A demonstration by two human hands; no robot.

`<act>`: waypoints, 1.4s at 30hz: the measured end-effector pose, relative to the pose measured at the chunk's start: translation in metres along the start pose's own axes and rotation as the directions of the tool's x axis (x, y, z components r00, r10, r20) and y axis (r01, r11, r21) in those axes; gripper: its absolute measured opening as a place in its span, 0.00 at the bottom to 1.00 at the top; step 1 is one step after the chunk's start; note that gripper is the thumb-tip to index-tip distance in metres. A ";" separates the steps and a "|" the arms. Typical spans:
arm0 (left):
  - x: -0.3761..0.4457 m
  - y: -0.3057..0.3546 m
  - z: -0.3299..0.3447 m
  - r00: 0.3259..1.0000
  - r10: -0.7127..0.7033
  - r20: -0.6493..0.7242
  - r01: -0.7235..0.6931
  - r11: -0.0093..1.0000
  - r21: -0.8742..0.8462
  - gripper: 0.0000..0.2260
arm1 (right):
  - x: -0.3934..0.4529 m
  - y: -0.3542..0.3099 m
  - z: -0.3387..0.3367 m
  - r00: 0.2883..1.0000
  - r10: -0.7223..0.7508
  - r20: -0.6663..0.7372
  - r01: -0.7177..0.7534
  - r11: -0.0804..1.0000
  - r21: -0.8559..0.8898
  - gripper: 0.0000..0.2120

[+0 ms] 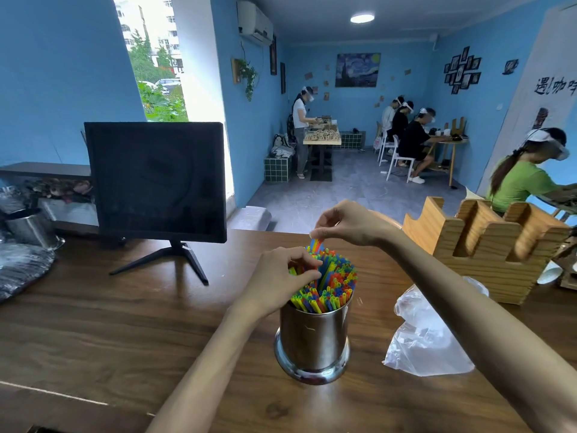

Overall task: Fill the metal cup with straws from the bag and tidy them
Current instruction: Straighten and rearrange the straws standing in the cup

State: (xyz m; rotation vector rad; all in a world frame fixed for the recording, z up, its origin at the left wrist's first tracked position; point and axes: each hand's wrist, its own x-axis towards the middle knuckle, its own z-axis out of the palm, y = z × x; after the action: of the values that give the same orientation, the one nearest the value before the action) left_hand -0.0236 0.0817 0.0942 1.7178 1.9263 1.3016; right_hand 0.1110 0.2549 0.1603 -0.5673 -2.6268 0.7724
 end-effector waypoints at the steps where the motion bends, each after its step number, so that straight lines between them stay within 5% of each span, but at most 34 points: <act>1: 0.001 0.001 -0.001 1.000 0.015 0.005 -0.015 1.000 0.002 0.06 | -0.001 -0.001 -0.002 1.000 -0.004 -0.012 0.004 1.000 -0.001 0.11; 5: 0.000 0.005 -0.002 0.998 0.064 -0.006 -0.064 0.998 0.022 0.12 | -0.003 -0.004 -0.013 0.995 -0.017 -0.098 0.025 0.996 0.085 0.11; 9: 0.001 0.010 -0.005 0.977 0.115 -0.180 -0.129 0.989 -0.071 0.13 | -0.009 -0.014 -0.030 0.985 -0.048 -0.168 0.074 0.986 0.148 0.06; 14: 0.005 0.019 -0.016 0.933 0.036 -0.358 -0.105 0.979 -0.175 0.02 | -0.017 -0.032 -0.064 0.850 -0.084 -0.520 0.174 0.976 0.128 0.05; 17: 0.003 0.023 -0.020 0.959 0.016 -0.283 -0.068 0.983 -0.173 0.10 | -0.021 -0.038 -0.077 0.724 -0.028 -0.689 0.258 0.937 0.234 0.05; 20: 0.007 0.035 -0.016 0.985 -0.082 -0.151 0.038 0.961 -0.274 0.13 | -0.025 -0.047 -0.061 0.726 -0.008 -0.688 0.335 0.877 0.344 0.04; 22: 0.012 0.044 -0.013 0.975 -0.171 -0.144 0.090 0.891 -0.446 0.15 | -0.030 -0.048 -0.040 0.764 0.009 -0.645 0.325 0.858 0.398 0.04; 25: 0.015 0.050 -0.014 0.916 -0.327 -0.231 0.041 0.649 -0.759 0.11 | -0.041 -0.037 -0.007 0.829 0.107 -0.549 0.218 0.842 0.493 0.03; 30: 0.017 0.049 -0.020 0.875 -0.414 -0.250 -0.075 0.395 -0.915 0.06 | -0.062 -0.018 0.036 0.906 0.134 -0.400 0.129 0.815 0.565 0.03; 32: 0.019 0.048 -0.021 0.879 -0.404 -0.252 -0.061 0.428 -0.902 0.05 | -0.067 -0.014 0.046 0.934 0.099 -0.343 0.122 0.814 0.569 0.04; 38: 0.021 0.041 -0.025 0.957 -0.148 -0.250 -0.024 0.817 -0.576 0.04 | -0.075 -0.013 0.040 0.988 -0.049 -0.146 0.101 0.924 0.369 0.09; 42: 0.016 0.036 -0.021 0.992 -0.025 -0.127 -0.019 0.940 -0.340 0.04 | -0.065 -0.024 0.025 0.949 -0.080 -0.305 0.201 0.900 0.388 0.13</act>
State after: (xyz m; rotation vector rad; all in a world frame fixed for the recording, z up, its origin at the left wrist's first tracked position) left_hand -0.0190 0.0836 0.1384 1.4892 1.6406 1.6686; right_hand 0.1500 0.1954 0.1403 -0.3288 -2.1269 1.0764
